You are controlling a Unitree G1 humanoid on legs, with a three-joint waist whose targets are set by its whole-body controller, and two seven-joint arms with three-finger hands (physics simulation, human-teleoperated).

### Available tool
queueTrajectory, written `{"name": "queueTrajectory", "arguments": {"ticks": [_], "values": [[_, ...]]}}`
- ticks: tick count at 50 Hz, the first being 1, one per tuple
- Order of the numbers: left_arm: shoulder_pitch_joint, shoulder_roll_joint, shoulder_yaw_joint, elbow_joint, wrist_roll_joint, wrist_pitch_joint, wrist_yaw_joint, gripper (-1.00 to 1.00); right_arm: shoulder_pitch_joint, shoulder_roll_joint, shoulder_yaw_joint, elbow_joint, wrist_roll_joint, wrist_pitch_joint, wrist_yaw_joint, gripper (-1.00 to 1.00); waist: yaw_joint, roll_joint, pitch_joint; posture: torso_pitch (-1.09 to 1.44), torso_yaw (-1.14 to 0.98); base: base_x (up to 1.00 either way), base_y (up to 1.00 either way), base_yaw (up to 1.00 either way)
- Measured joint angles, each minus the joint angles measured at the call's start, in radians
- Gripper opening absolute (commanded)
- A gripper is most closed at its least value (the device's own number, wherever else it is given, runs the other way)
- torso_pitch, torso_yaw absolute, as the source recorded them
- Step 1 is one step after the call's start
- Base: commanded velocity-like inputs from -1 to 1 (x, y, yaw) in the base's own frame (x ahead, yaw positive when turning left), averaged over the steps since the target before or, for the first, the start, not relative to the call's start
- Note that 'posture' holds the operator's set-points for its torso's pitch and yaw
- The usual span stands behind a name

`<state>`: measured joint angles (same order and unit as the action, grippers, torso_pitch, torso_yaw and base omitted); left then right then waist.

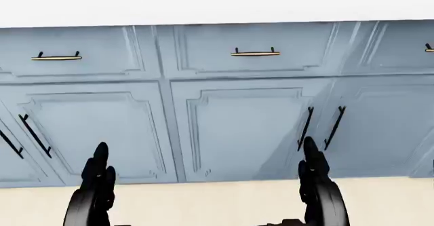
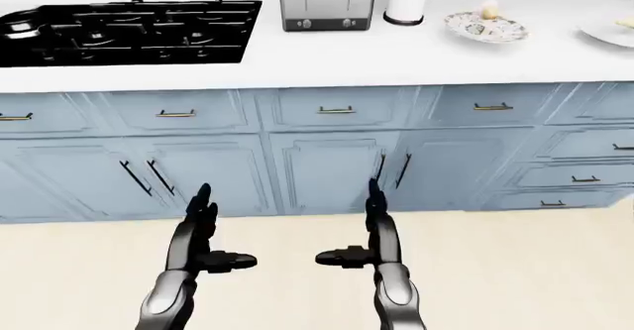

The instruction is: Move the dessert items from the plate to the tray.

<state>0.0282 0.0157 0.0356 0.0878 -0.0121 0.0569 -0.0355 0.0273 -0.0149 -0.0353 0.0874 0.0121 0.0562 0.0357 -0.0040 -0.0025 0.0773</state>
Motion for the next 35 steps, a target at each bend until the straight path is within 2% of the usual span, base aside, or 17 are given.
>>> {"name": "queueTrajectory", "arguments": {"ticks": [1,3,5,7,10,14,19,23,24,26,28,30,35], "values": [[0.004,0.006,0.0,-0.041,-0.004,0.019,-0.005,1.0,0.002,-0.002,0.001,-0.034,0.005,0.015,0.003,1.0,-0.002,-0.004,-0.008,0.0,0.0,0.0,0.0,0.0],[-0.015,0.014,0.01,-0.151,-0.01,0.058,-0.014,1.0,-0.018,-0.009,-0.006,-0.116,0.009,0.026,0.007,1.0,0.005,-0.004,-0.053,0.0,0.0,0.0,0.0,0.0],[-0.028,0.015,0.017,-0.194,-0.01,0.069,-0.017,1.0,-0.027,-0.008,-0.005,-0.125,0.002,0.012,0.006,1.0,0.008,-0.011,-0.039,0.0,0.0,0.0,0.0,0.0],[-0.023,0.015,0.013,-0.212,-0.005,0.093,-0.02,1.0,-0.017,-0.008,0.002,-0.127,-0.007,0.023,0.006,1.0,0.008,-0.008,-0.056,0.0,0.0,0.0,0.0,0.0],[-0.022,0.012,0.004,-0.236,0.005,0.152,-0.025,1.0,-0.014,-0.01,0.003,-0.142,-0.021,0.063,0.008,1.0,0.009,-0.004,-0.058,0.0,0.0,0.0,0.0,0.0],[-0.05,0.015,0.007,-0.326,0.009,0.289,-0.026,1.0,-0.016,-0.016,-0.003,-0.222,-0.039,0.144,0.011,1.0,0.009,-0.002,-0.056,0.0,0.0,0.0,0.0,0.0],[-0.113,0.028,0.013,-0.459,0.014,0.448,-0.032,1.0,-0.053,-0.029,-0.034,-0.33,-0.039,0.253,0.028,1.0,0.01,-0.003,-0.07,0.0,0.0,0.0,0.0,0.0],[-0.198,0.045,0.049,-0.546,-0.005,0.603,-0.033,1.0,-0.106,-0.048,-0.06,-0.425,-0.019,0.373,0.045,1.0,0.008,-0.003,-0.072,0.0,0.0,0.09,-0.14,0.0],[-0.219,0.052,0.062,-0.563,-0.013,0.643,-0.03,1.0,-0.121,-0.053,-0.064,-0.439,-0.015,0.406,0.051,1.0,0.013,0.001,-0.061,0.0,0.0,0.35,-0.56,0.0],[-0.241,0.063,0.084,-0.597,-0.024,0.697,-0.018,1.0,-0.139,-0.057,-0.069,-0.468,-0.006,0.447,0.061,1.0,0.019,0.034,-0.044,0.0,0.0,0.43,-0.61,0.0],[-0.266,0.072,0.092,-0.63,-0.032,0.742,-0.006,1.0,-0.153,-0.065,-0.076,-0.491,0.002,0.469,0.068,1.0,0.027,0.052,-0.052,0.0,0.0,0.44,-0.63,0.0],[-0.295,0.079,0.09,-0.659,-0.039,0.772,0.004,1.0,-0.169,-0.071,-0.084,-0.509,0.007,0.488,0.072,1.0,0.037,0.046,-0.06,0.0,0.0,0.44,-0.62,0.0],[-0.333,0.087,0.092,-0.693,-0.064,0.843,0.018,1.0,-0.196,-0.079,-0.079,-0.544,0.017,0.539,0.086,1.0,0.07,-0.007,-0.049,0.0,0.0,0.45,-0.63,0.0]]}}
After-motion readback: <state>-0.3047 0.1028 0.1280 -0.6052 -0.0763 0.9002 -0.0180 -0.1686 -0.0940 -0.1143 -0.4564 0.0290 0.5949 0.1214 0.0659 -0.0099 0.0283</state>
